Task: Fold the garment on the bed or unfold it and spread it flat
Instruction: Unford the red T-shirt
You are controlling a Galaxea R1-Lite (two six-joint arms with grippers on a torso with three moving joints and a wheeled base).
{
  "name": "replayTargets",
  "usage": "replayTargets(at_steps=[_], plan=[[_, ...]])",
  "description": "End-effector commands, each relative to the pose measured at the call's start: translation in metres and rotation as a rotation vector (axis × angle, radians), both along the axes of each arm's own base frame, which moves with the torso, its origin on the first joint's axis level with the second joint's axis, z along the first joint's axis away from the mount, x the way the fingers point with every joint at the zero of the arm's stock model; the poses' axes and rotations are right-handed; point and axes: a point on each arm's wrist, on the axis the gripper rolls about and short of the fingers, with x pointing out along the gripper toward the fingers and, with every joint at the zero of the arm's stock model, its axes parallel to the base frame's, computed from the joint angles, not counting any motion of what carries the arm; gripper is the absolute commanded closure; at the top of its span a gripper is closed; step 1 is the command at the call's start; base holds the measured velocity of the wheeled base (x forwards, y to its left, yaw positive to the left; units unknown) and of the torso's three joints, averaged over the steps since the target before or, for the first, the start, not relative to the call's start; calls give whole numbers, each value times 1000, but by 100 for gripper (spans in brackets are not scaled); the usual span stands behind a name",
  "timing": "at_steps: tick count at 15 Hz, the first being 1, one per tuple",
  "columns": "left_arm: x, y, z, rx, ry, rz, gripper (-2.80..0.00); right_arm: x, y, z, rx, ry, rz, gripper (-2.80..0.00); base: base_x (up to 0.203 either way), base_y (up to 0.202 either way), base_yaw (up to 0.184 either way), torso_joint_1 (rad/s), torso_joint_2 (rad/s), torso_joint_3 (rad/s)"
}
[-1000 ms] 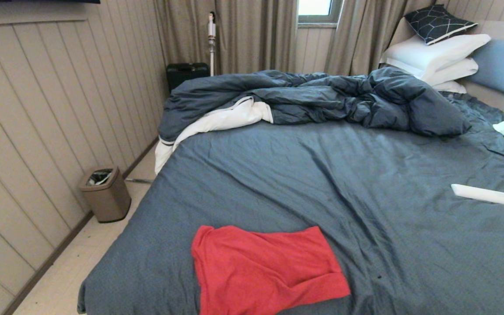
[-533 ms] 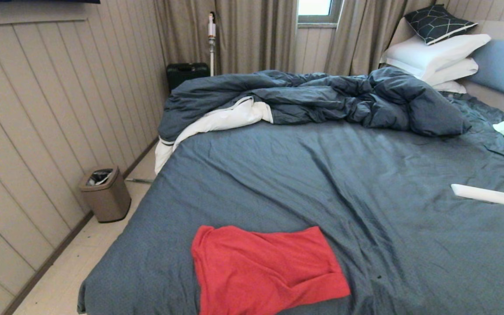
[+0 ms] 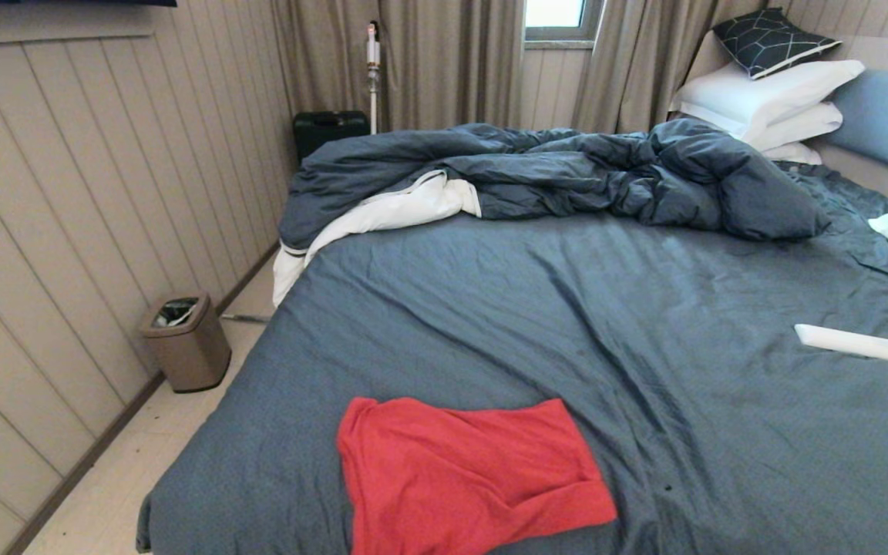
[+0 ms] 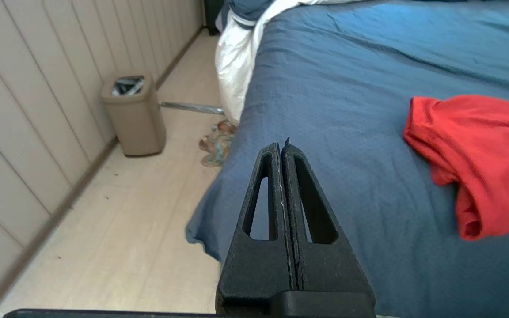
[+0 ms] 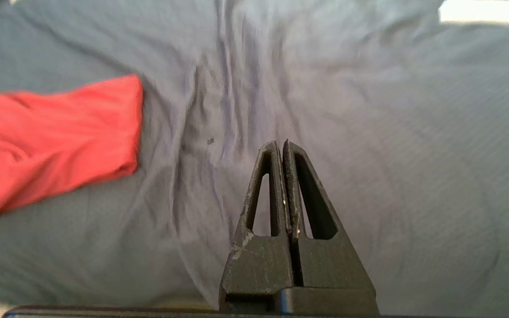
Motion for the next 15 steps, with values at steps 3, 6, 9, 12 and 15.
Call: replayTargets(at_steps=[3,6,9,12,15], plan=[[5,0,4,-81,35,-10,0,45,0,26,11,171,-1,0,0,0,0,0,0,0],[32,-1,33,-138,219,-35,0,97,0,62,40,207,-6,0,0,0,0,0,0,0],[84,-3,64,-199,419,-63,0,164,2,96,51,231,0,0,0,0,0,0,0,0],[141,-6,86,-248,565,-119,0,230,17,128,46,310,55,0,0,0,0,0,0,0],[171,-14,98,-311,725,-152,0,285,51,142,48,479,143,0,0,0,0,0,0,0]])
